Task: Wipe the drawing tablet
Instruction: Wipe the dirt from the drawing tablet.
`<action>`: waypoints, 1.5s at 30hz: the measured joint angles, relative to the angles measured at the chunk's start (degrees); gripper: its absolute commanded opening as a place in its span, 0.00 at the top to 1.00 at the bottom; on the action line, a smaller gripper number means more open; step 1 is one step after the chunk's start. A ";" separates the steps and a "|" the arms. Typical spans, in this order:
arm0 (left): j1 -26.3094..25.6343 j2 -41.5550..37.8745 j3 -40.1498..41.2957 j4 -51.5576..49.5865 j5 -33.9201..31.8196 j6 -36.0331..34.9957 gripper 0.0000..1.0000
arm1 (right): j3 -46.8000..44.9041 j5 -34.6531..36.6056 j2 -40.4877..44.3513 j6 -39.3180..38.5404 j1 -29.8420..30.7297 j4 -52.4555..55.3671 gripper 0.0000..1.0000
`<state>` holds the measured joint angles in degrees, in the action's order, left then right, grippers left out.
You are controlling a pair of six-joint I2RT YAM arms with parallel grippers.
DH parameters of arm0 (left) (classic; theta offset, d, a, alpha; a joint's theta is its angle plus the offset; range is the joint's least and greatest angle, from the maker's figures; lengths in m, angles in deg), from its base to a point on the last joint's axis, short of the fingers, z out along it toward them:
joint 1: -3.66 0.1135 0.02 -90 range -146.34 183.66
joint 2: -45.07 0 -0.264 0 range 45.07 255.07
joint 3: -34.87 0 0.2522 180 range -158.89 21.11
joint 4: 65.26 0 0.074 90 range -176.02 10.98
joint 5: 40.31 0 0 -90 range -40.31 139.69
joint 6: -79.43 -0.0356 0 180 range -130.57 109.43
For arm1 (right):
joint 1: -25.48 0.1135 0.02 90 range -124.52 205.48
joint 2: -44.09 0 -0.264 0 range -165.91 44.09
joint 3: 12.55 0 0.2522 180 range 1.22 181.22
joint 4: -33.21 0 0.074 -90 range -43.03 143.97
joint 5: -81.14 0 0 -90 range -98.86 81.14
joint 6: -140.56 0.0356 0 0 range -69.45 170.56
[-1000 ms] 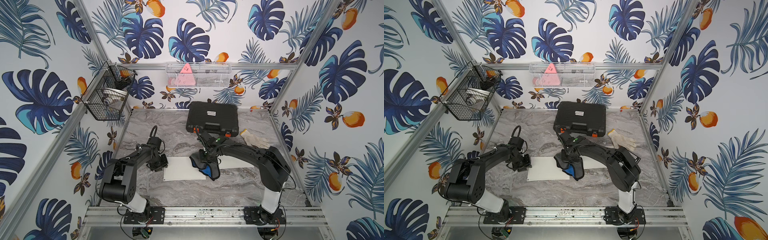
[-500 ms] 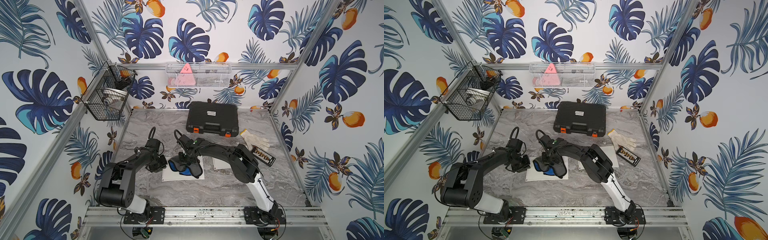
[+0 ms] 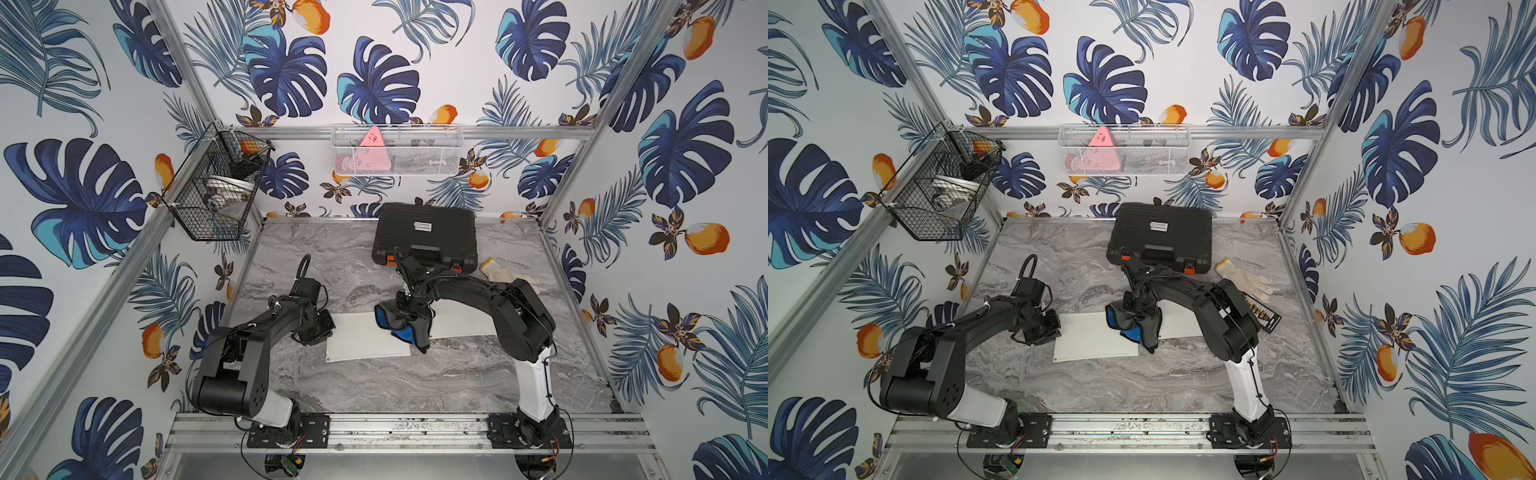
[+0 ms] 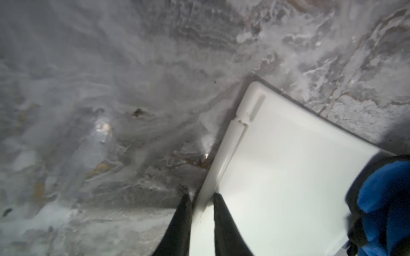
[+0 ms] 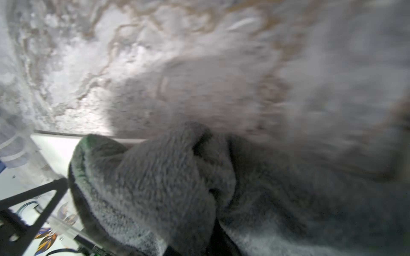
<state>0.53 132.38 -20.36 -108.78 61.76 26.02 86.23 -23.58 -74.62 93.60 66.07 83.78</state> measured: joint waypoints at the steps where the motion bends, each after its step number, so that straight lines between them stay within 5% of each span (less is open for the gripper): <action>1: 0.00 0.04 0.07 0.28 0.37 0.02 0.80 | 0.63 0.42 -0.28 -0.24 0.44 0.39 1.00; 8: 0.00 0.17 0.96 3.34 3.56 0.81 0.80 | 18.97 -0.46 -12.90 0.26 8.66 2.84 1.00; 16: 0.02 0.17 1.27 4.55 4.61 0.81 0.80 | 33.57 -7.28 -23.19 5.09 10.60 1.33 1.00; 29: -0.09 0.52 0.85 5.20 5.51 0.79 0.80 | 12.85 -1.66 -9.09 4.11 -4.85 0.74 1.00; 37: -0.09 0.92 0.68 5.11 5.88 0.74 0.81 | 13.79 1.77 -9.31 3.06 6.01 1.86 1.00; 45: -0.04 0.90 0.90 5.44 6.14 0.74 0.81 | 17.99 -3.23 -13.22 8.22 15.15 -1.07 1.00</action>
<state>0.48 133.28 -19.47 -103.34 67.90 26.77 104.22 -26.81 -87.85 101.82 81.22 82.71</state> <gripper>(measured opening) 0.191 0.106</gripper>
